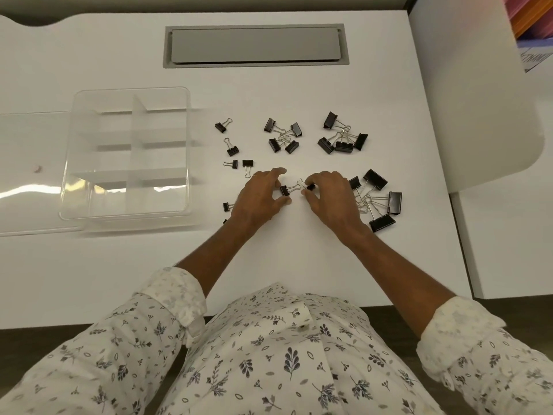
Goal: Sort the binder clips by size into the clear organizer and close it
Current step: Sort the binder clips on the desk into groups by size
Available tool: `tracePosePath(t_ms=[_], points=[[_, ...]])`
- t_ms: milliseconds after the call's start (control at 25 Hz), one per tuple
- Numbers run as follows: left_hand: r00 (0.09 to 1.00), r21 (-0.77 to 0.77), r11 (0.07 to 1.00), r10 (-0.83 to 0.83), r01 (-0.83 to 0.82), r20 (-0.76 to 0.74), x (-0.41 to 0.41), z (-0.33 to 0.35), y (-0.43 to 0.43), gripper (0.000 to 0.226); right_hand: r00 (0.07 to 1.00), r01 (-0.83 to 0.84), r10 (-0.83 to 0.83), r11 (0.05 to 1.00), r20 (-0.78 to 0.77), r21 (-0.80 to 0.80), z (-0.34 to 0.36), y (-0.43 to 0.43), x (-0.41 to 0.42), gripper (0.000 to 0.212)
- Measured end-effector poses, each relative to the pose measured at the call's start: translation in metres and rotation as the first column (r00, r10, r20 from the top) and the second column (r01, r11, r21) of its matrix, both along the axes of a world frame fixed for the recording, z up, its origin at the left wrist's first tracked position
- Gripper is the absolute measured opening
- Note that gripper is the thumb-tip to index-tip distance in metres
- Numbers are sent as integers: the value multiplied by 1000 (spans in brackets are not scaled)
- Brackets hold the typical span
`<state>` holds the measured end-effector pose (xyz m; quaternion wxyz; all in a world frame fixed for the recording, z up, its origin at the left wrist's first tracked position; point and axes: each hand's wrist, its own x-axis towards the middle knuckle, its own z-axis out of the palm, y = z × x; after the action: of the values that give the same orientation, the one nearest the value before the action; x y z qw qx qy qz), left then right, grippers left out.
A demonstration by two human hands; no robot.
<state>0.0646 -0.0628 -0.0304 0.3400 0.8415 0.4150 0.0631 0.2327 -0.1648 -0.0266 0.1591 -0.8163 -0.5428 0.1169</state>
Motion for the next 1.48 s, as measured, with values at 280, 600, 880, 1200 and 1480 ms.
tracePosePath(t_ms=[280,600,880,1200,1480], points=[[1000,11,1000,-6,6,17,-2,5,-5,70,998,-12,10,1000,-63,-26,-1,-7,-9,21],[994,241,968,47,-69,93,-24,3,21,46,998,-27,30,998,-53,61,3,0,-17,20],[974,235,945,222,-228,49,-38,9,86,42,978,-176,186,978,-91,109,14,46,-43,26],[978,219,954,209,-202,-8,-34,22,155,57,896,-445,442,891,-49,-92,8,96,-58,75],[984,184,978,125,-100,-130,-23,8,167,38,898,-441,440,897,-25,-36,-11,92,-49,39]])
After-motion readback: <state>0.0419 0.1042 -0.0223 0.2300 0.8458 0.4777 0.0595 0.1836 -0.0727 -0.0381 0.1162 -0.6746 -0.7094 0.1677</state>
